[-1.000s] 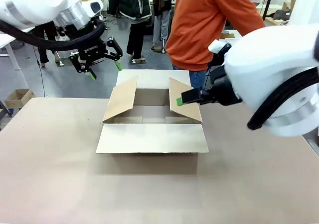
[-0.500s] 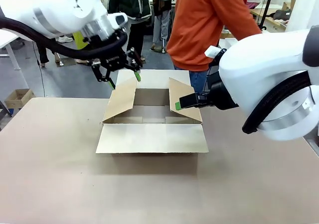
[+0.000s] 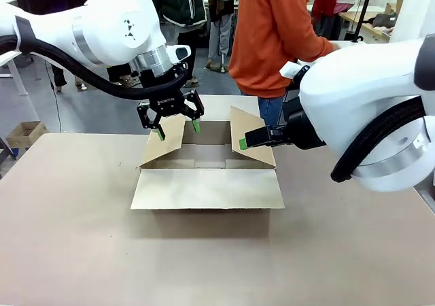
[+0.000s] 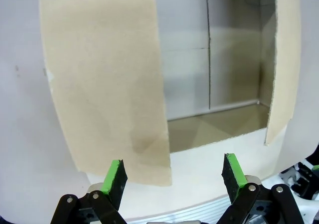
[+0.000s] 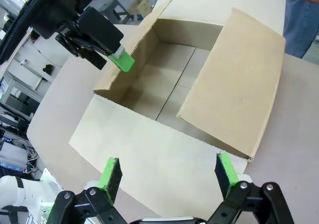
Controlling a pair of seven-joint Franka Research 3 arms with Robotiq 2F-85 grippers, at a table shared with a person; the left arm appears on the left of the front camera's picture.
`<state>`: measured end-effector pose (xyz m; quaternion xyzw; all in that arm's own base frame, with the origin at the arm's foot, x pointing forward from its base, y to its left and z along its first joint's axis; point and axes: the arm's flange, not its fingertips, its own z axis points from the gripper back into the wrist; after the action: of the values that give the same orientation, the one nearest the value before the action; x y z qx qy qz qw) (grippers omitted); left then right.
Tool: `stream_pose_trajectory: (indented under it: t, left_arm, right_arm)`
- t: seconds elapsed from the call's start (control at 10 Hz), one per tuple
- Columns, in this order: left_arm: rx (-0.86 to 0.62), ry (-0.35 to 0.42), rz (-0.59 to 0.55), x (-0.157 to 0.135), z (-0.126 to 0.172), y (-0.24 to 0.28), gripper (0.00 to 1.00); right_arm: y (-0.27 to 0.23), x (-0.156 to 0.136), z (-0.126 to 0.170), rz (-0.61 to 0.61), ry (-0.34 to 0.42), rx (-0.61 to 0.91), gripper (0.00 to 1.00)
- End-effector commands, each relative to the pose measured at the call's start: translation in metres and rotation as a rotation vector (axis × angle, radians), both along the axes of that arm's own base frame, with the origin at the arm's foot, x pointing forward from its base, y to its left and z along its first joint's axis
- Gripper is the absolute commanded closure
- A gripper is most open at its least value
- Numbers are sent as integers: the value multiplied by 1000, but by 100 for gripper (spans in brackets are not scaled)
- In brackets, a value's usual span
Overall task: Pack the gift set into the box.
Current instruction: Place both hands on the side flaps of the Package Box and spread them outward.
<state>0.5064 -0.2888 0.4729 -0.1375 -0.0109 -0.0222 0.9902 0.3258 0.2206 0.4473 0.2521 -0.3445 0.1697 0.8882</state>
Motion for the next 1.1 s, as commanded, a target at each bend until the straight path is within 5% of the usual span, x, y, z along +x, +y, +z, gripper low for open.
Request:
stream_pose_trajectory:
  t: [0.0, 0.5, 1.0]
  left_arm:
    - [3, 8, 4, 2, -3, 3, 0]
    - [307, -56, 75, 25, 8, -26, 0]
    - [490, -12, 178, 59, -29, -61, 0]
  right_arm:
    - [-1, 1, 5, -9, 12, 14, 0]
    - [-1, 1, 5, -9, 12, 14, 0]
    - [-1, 1, 5, -9, 12, 14, 0]
